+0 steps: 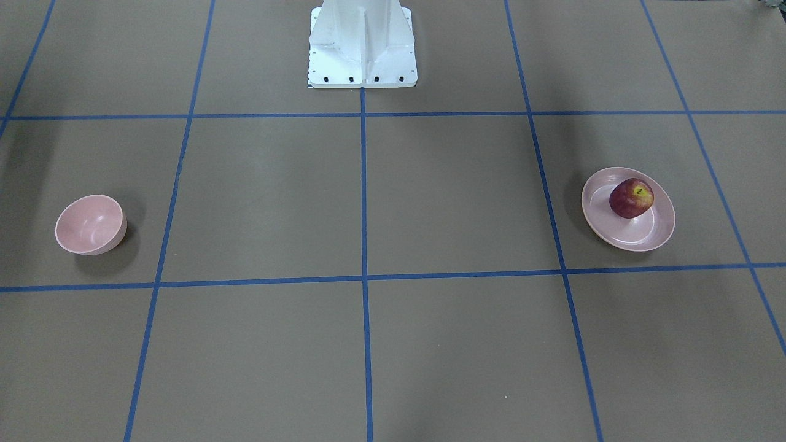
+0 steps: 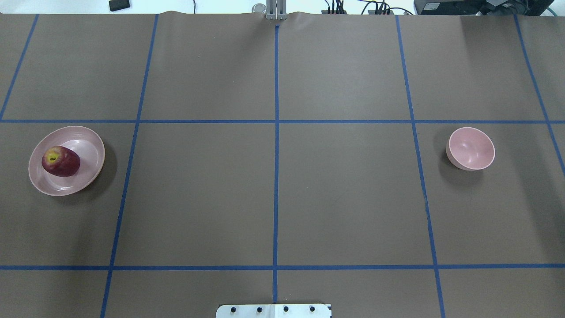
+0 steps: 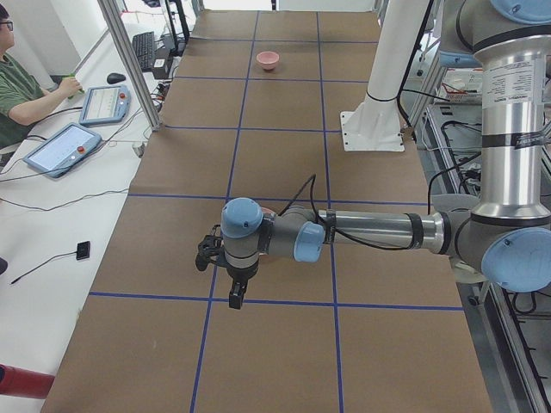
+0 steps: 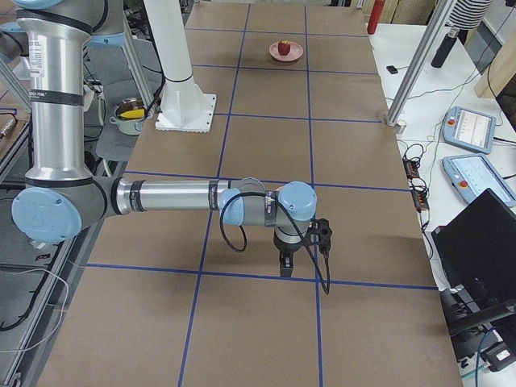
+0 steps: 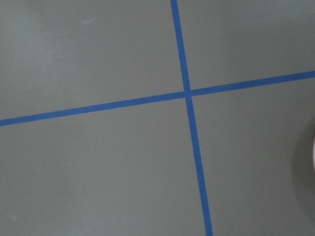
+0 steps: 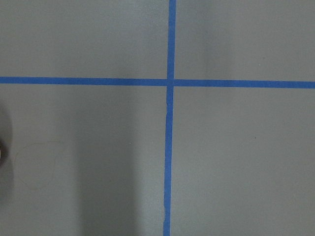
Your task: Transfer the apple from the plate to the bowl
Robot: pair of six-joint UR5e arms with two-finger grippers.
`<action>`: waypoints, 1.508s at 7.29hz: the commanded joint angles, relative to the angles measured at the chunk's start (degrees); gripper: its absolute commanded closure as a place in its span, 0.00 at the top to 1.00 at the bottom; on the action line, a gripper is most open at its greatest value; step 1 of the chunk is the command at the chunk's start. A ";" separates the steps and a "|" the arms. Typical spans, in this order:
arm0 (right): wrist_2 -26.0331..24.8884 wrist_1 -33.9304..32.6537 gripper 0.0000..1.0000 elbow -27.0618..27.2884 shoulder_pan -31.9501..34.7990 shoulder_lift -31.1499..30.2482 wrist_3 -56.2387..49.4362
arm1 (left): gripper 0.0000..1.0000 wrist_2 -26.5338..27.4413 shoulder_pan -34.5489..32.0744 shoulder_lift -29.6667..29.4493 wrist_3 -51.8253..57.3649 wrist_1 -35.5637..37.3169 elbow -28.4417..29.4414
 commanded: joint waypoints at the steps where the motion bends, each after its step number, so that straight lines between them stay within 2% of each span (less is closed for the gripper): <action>1: -0.01 0.16 1.00 0.98 -0.09 0.82 0.16 | 0.99 0.16 0.00 0.10 0.03 -0.20 -0.60; 2: 0.08 0.16 1.00 2.47 -1.31 1.70 0.08 | 0.99 0.08 0.26 -0.16 0.12 -0.73 -2.00; 4: -1.32 -0.28 1.00 3.37 -4.39 8.62 0.25 | 0.99 -0.54 0.79 -0.95 -1.10 -2.85 -4.89; 6: -1.07 0.24 1.00 2.75 -7.10 9.18 0.16 | 0.99 -0.71 2.36 -2.17 -12.82 -3.11 -6.58; 8: -1.15 11.08 1.00 0.65 -10.61 9.18 5.04 | 0.99 -0.89 11.03 -4.54 -25.93 -2.85 -8.07; 9: -1.15 17.06 1.00 -0.06 -13.42 8.83 11.18 | 0.99 -0.89 13.34 -6.56 -31.81 -2.76 -7.81; 11: -1.06 22.46 1.00 -3.39 -18.61 8.56 16.94 | 0.99 -0.89 15.29 -8.24 -35.64 -2.75 -7.72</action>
